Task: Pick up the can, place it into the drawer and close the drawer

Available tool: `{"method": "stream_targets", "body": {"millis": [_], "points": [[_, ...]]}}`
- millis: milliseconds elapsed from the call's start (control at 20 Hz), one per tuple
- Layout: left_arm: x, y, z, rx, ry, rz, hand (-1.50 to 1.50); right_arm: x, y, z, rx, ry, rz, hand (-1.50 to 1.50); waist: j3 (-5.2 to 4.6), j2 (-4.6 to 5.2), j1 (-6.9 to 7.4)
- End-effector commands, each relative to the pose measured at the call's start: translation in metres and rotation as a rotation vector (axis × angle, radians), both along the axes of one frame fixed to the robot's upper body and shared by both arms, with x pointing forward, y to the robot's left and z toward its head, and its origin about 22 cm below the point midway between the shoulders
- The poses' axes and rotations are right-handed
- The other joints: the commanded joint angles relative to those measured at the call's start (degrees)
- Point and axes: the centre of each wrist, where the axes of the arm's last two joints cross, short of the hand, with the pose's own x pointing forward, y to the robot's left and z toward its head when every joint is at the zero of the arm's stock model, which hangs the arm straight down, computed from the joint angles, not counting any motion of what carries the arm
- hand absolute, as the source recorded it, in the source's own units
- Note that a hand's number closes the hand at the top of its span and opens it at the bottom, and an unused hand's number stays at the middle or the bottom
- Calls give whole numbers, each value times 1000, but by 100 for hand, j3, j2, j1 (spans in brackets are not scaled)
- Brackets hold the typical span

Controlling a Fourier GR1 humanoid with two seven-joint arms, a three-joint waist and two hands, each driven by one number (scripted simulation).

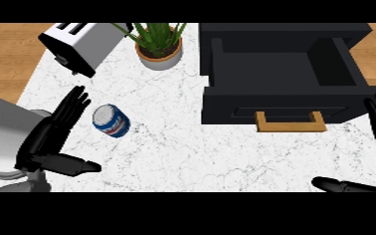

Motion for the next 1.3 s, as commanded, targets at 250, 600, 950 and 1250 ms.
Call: {"method": "stream_targets", "body": {"millis": [250,600,950,1250], "points": [[18,17,-44,-1,30,58,-150,0,21,5,20,2,0,-150,-2,5,-4],[19,11,-77,17,74,95,-150,-15,-4,14,8,6,-4,-150,0,1,-9],[27,-2,-102,-5,101,91,-150,-22,2,22,-18,0,-16,-150,0,0,-5],[42,5,-118,0,67,119,-150,-16,-9,39,-15,1,9,-150,-7,21,-63]]}}
